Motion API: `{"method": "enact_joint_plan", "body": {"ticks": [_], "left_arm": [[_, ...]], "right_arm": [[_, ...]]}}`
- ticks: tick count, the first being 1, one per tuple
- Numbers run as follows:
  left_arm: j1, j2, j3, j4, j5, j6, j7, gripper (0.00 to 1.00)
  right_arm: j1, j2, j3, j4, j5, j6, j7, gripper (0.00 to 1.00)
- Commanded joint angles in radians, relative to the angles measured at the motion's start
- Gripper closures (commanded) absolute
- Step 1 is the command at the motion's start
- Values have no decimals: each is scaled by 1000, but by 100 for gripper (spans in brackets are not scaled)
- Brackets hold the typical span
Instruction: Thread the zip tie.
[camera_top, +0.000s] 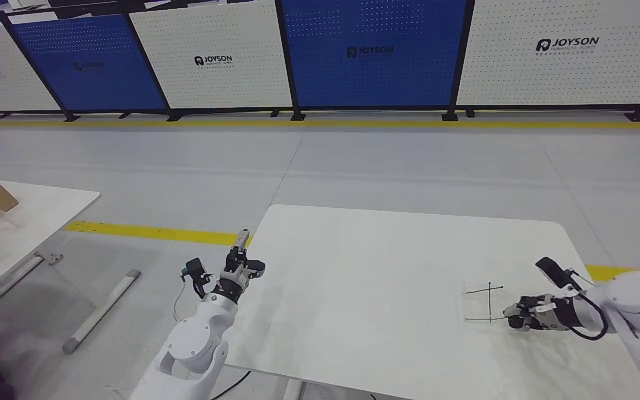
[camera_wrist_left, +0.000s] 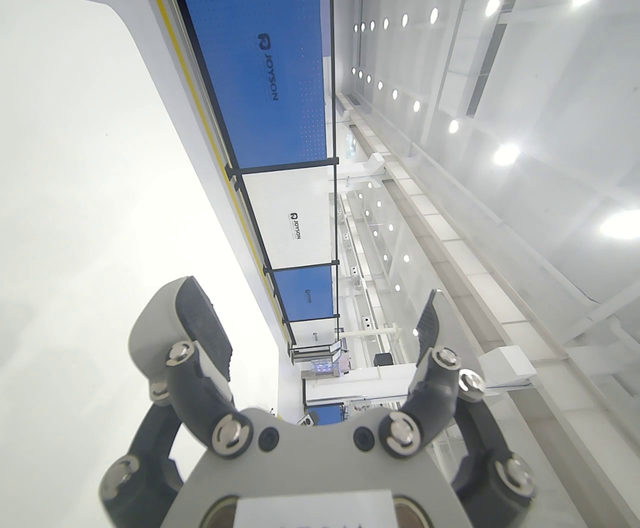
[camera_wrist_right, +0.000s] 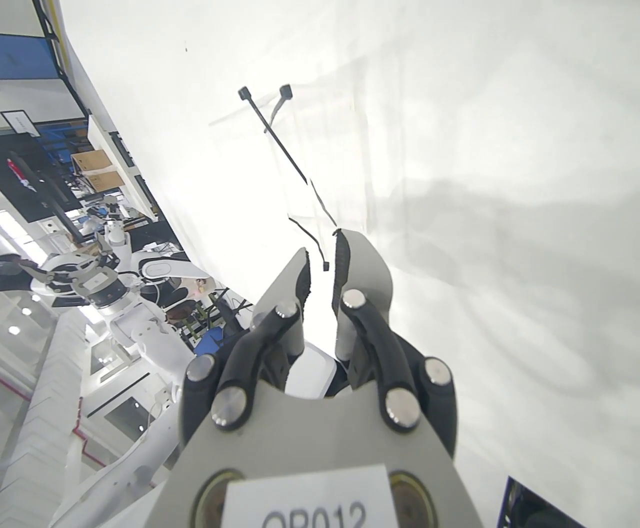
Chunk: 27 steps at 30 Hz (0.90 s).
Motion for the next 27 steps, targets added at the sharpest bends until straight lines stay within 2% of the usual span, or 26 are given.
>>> {"method": "enact_joint_plan", "body": {"ticks": [1,4,13,17,24,27], "left_arm": [[0,0,0,0,0,0,0,0],[0,0,0,0,0,0,0,0],[0,0,0,0,0,0,0,0],[0,0,0,0,0,0,0,0],[0,0,0,0,0,0,0,0],[0,0,0,0,0,0,0,0]], "right_arm": [[4,-1,-3,4,0,-1,1,82],[8,-3,-6,8,-2,-1,2,100],[4,-2,-1,2,-6,-2,-2,100],[-10,5,20,-14,2,-22,-6,100],[-89,31,122,-73,64,-64,-59,100],[-147,45,188,-110,120,-126,-90,100]]}}
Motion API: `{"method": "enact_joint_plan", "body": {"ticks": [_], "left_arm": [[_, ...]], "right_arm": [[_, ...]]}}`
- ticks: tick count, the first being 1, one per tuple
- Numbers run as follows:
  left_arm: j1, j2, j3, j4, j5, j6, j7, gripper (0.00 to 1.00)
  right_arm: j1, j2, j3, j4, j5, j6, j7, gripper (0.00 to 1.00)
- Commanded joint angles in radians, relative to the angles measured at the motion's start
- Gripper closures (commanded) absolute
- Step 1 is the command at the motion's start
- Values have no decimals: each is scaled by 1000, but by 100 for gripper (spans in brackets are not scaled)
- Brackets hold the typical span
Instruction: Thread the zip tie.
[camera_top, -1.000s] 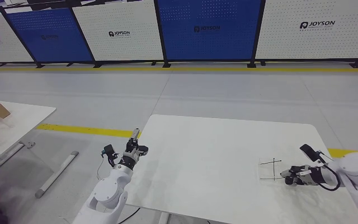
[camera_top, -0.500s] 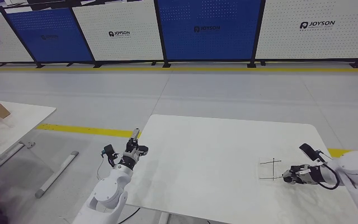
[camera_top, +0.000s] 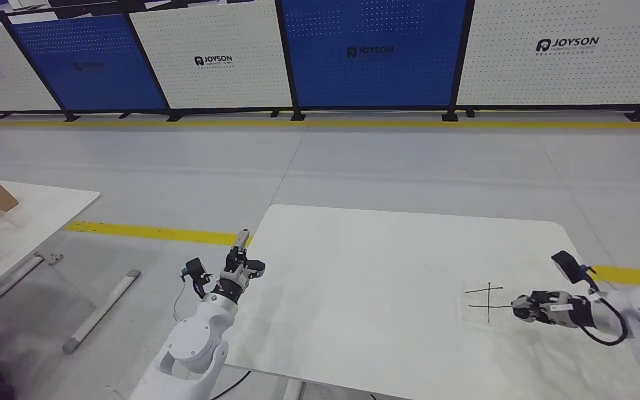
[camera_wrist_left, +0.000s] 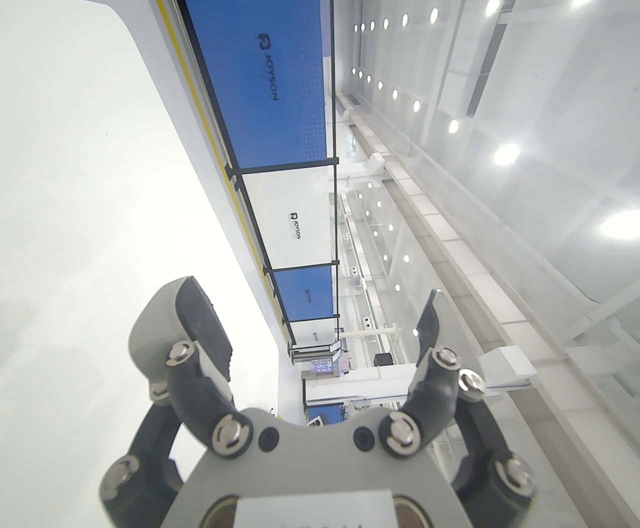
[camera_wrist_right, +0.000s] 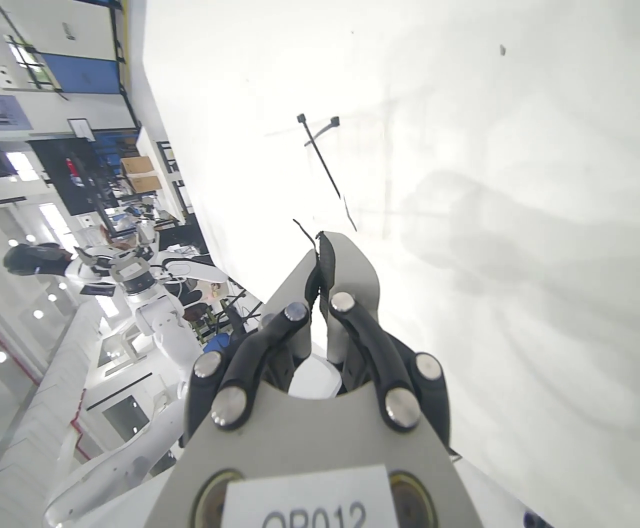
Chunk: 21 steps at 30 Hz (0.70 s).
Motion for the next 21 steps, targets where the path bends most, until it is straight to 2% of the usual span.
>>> {"method": "enact_joint_plan", "body": {"ticks": [1,19,21], "left_arm": [[0,0,0,0,0,0,0,0],[0,0,0,0,0,0,0,0],[0,0,0,0,0,0,0,0]], "right_arm": [[-44,9,50,-19,61,-60,2,100],[-50,10,57,-20,73,-71,6,100],[-61,7,51,-43,53,-78,-48,100]]}}
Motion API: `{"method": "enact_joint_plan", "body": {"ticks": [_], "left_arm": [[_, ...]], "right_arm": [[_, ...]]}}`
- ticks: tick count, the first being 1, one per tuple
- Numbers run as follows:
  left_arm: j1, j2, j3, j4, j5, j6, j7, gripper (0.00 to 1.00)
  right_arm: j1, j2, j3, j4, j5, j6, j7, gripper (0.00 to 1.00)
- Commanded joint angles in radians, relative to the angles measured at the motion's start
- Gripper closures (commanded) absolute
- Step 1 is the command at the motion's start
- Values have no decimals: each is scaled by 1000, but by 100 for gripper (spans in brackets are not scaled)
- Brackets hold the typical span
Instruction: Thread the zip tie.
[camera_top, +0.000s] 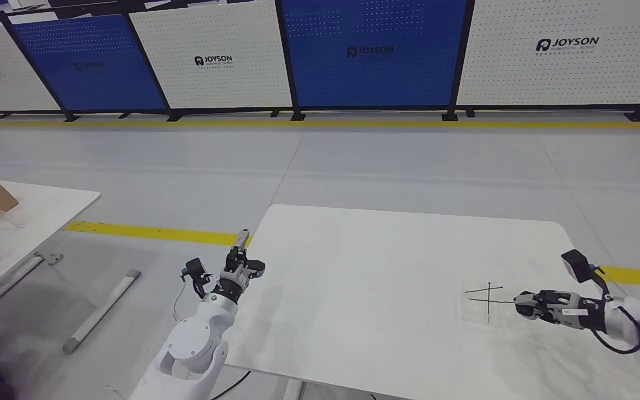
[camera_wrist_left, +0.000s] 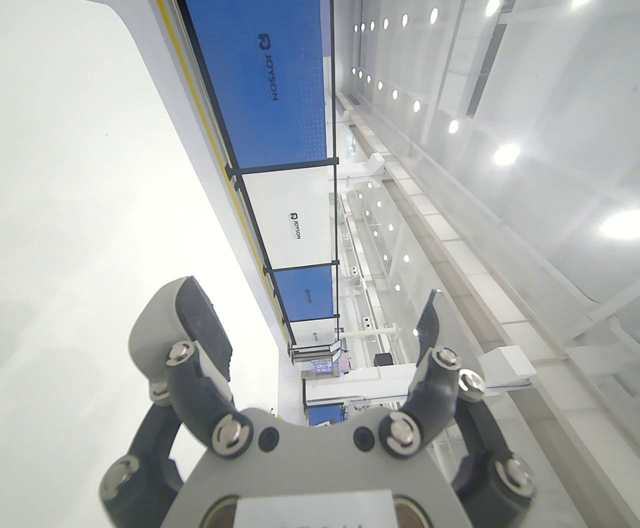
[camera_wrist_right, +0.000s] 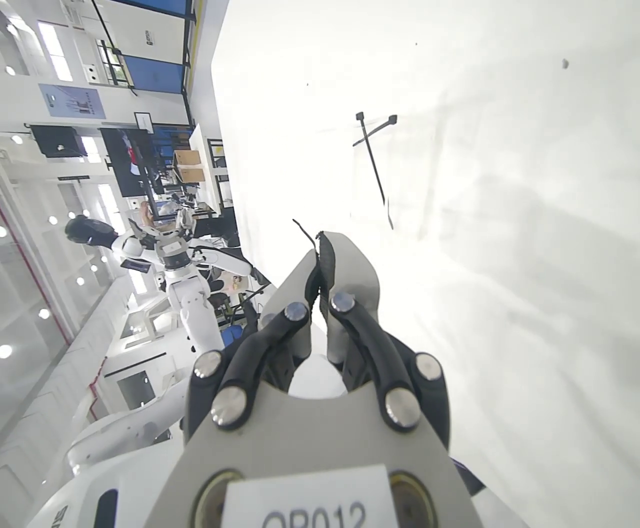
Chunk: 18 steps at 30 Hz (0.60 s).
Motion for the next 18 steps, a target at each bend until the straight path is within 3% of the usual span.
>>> {"method": "enact_joint_plan", "body": {"ticks": [1,4,7,11,18], "left_arm": [[0,0,0,0,0,0,0,0],[0,0,0,0,0,0,0,0],[0,0,0,0,0,0,0,0],[0,0,0,0,0,0,0,0],[0,0,0,0,0,0,0,0]], "right_arm": [[-12,-3,-6,-42,-4,-38,-40,100],[-40,1,16,-100,1,-167,-45,100],[-68,2,22,-177,17,-243,-36,100],[-45,-13,-32,-206,36,-224,-40,100],[-45,-13,-32,-206,36,-224,-40,100]]}}
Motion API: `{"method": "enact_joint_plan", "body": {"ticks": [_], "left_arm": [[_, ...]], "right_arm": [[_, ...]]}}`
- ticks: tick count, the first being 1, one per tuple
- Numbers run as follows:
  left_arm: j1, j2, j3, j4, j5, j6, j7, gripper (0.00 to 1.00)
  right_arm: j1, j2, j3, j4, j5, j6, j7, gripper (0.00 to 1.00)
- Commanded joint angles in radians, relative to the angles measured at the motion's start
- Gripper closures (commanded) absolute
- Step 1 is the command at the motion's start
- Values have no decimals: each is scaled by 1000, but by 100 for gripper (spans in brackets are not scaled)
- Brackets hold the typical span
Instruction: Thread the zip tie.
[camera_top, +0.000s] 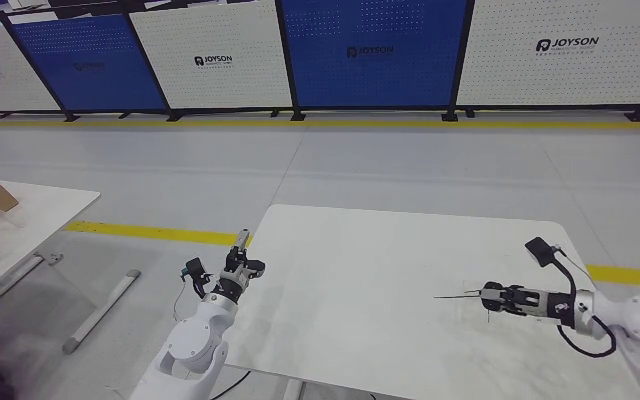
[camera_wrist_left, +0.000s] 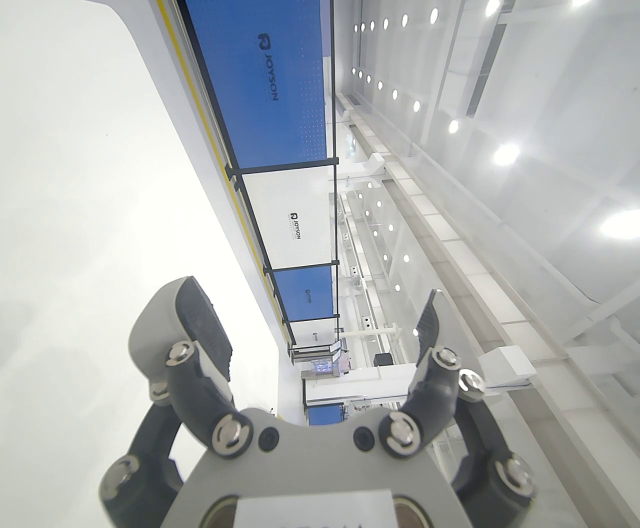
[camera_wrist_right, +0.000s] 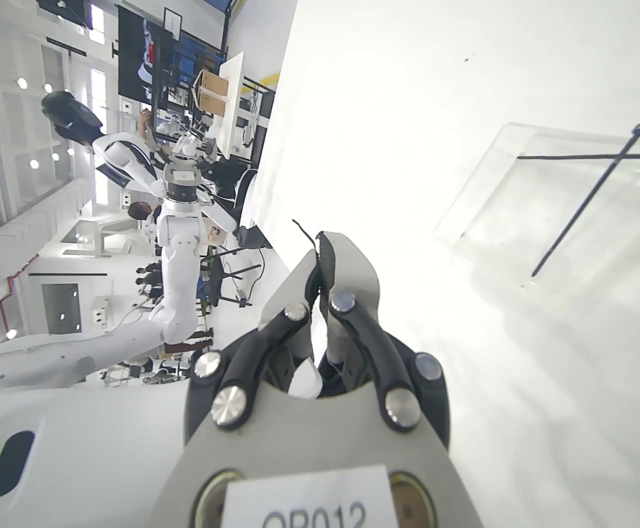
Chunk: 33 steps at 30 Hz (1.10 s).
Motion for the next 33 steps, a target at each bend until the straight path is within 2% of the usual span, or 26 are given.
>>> {"method": "enact_joint_plan", "body": {"ticks": [1,9,12,17,20,23,25,33], "left_arm": [[0,0,0,0,0,0,0,0],[0,0,0,0,0,0,0,0],[0,0,0,0,0,0,0,0],[0,0,0,0,0,0,0,0],[0,0,0,0,0,0,0,0],[0,0,0,0,0,0,0,0],[0,0,0,0,0,0,0,0],[0,0,0,0,0,0,0,0]], "right_arm": [[0,0,0,0,0,0,0,100],[0,0,0,0,0,0,0,100],[-9,-3,-8,-44,-48,-2,-67,100],[-20,-6,-17,-145,-104,-106,-110,100],[-16,-13,-53,-190,-183,-150,-148,100],[0,-24,-96,-180,-225,-170,-174,100],[12,-35,-109,-141,-188,-158,-236,100],[12,-35,-109,-141,-188,-158,-236,100]]}}
